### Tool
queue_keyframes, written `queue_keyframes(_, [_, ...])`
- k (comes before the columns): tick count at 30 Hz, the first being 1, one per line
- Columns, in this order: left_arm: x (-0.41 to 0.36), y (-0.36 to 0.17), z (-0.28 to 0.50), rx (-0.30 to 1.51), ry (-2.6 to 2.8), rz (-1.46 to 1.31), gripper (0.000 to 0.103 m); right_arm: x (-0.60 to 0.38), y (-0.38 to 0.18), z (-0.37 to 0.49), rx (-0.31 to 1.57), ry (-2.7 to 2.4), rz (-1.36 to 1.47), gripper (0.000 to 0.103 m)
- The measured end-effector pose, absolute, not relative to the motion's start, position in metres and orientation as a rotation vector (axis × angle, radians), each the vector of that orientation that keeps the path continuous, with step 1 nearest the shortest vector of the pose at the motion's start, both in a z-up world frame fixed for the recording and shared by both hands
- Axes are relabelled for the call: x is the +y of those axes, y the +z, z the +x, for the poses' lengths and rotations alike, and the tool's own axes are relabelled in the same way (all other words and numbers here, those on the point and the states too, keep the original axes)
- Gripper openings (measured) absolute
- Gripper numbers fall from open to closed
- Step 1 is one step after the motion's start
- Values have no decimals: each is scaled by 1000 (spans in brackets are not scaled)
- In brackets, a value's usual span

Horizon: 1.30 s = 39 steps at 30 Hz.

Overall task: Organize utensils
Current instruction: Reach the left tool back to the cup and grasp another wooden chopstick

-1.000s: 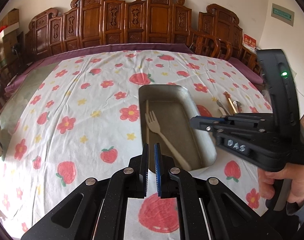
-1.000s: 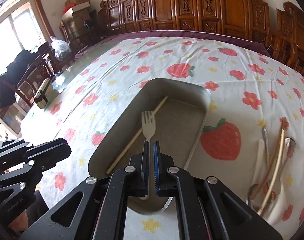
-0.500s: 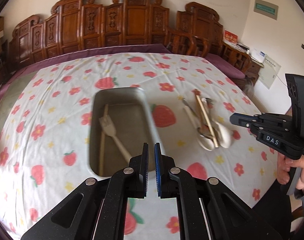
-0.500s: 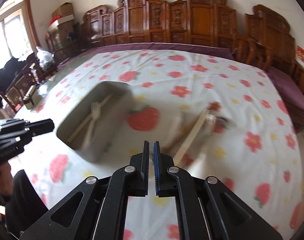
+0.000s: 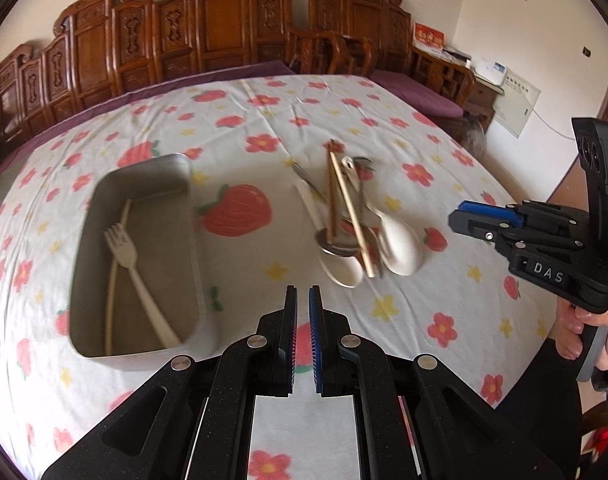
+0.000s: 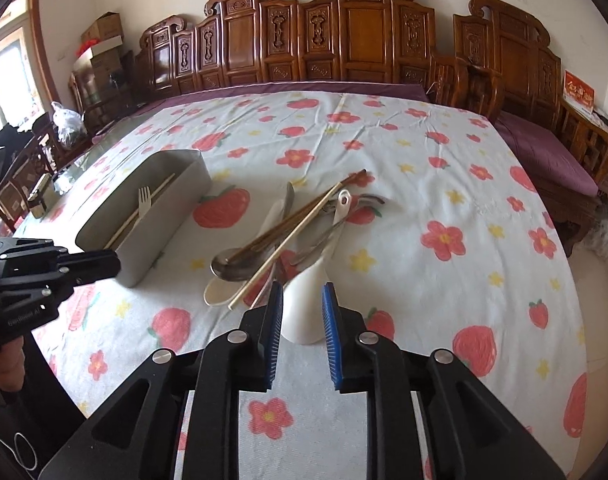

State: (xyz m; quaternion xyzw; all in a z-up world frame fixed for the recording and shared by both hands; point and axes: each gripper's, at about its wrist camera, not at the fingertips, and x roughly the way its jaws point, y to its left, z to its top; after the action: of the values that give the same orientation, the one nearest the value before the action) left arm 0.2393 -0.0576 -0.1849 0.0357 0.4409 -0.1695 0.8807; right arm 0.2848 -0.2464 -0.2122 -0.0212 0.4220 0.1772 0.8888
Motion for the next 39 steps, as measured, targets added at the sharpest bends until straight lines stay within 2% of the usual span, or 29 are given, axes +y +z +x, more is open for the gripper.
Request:
queue_keyframes(14, [-107,-207,268,993,-396,40,5,-258,-218,291,899,362,-12,23])
queue_keyframes(34, [-135,-238,300,1083,-367,51,5,-273,-212,295,894,361,46,23])
queue_keyframes(39, [-137,-240,304,1090,-358,52,10,-271,-214,295,902,362,42,23])
